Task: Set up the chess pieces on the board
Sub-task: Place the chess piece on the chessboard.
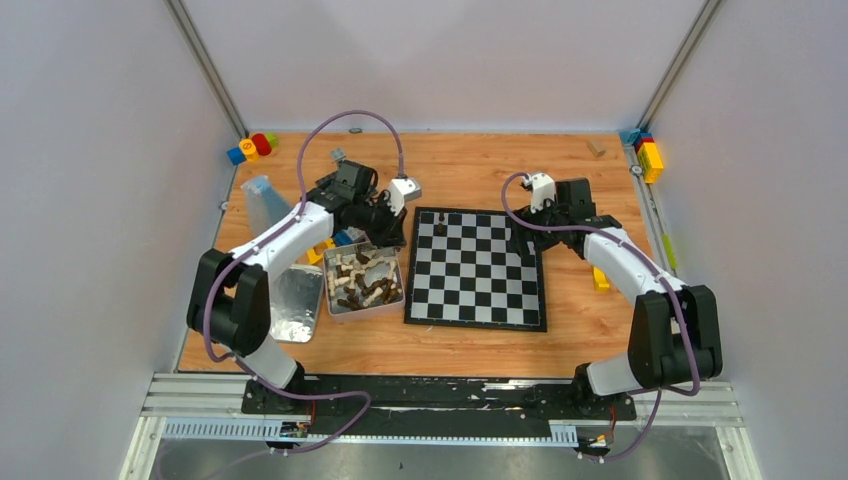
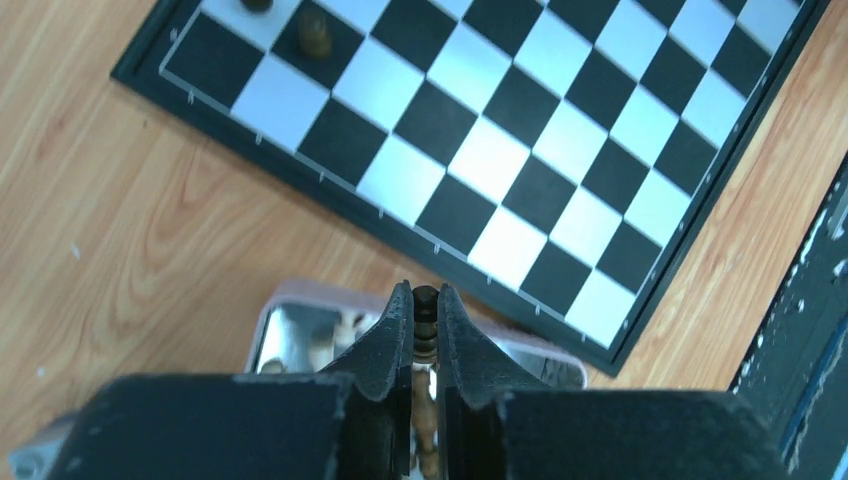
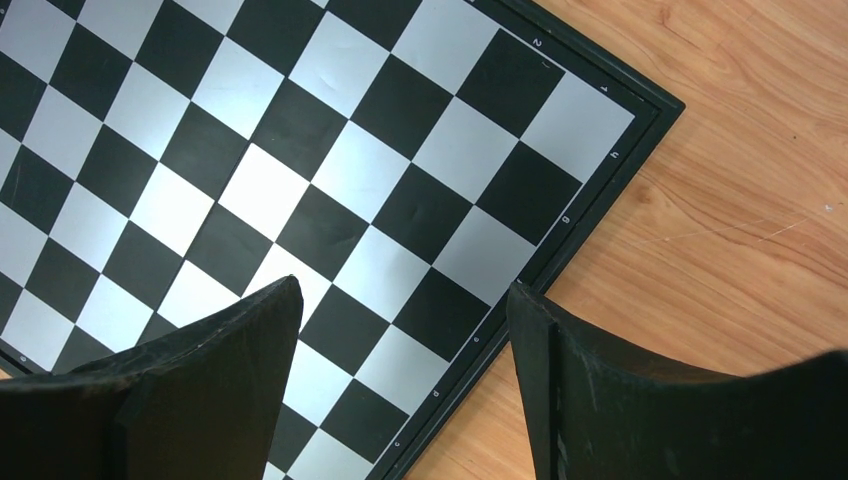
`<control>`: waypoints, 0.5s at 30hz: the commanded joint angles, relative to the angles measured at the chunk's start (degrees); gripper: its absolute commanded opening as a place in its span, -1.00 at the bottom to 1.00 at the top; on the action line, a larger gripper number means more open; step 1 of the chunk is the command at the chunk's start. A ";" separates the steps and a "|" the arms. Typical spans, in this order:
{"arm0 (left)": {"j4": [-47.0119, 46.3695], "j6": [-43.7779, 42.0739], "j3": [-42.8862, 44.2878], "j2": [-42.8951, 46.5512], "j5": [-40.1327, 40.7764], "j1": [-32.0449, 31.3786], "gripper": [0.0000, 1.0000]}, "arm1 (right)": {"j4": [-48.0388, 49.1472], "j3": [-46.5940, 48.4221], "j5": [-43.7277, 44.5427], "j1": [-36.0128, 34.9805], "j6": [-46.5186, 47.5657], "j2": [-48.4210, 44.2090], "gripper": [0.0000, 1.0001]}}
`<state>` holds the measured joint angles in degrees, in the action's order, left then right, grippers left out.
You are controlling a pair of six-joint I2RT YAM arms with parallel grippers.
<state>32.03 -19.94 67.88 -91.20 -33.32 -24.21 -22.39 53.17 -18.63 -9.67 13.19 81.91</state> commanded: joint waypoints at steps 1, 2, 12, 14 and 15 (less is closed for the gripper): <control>-13.73 5.50 2.26 -3.31 -6.39 -2.80 -0.78 | 1.80 0.08 0.05 0.14 0.64 0.23 0.51; -15.10 5.65 2.57 -4.98 -6.35 -3.45 -0.77 | 1.89 0.02 0.23 0.10 0.69 0.14 0.51; -34.19 9.27 4.93 -15.63 -7.89 -6.88 -0.75 | 2.11 -0.60 1.39 0.16 1.12 -0.92 0.51; -39.31 9.45 2.53 -15.63 -7.90 -6.98 -0.75 | 2.16 -0.68 1.29 0.19 1.14 -0.95 0.51; -40.86 9.55 0.85 -15.53 -7.90 -6.99 -0.75 | 2.18 -0.69 1.21 0.19 1.14 -0.92 0.51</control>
<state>5.45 -12.45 71.40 -107.68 -39.44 -31.44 -22.24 52.77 -17.82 -9.67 13.61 82.30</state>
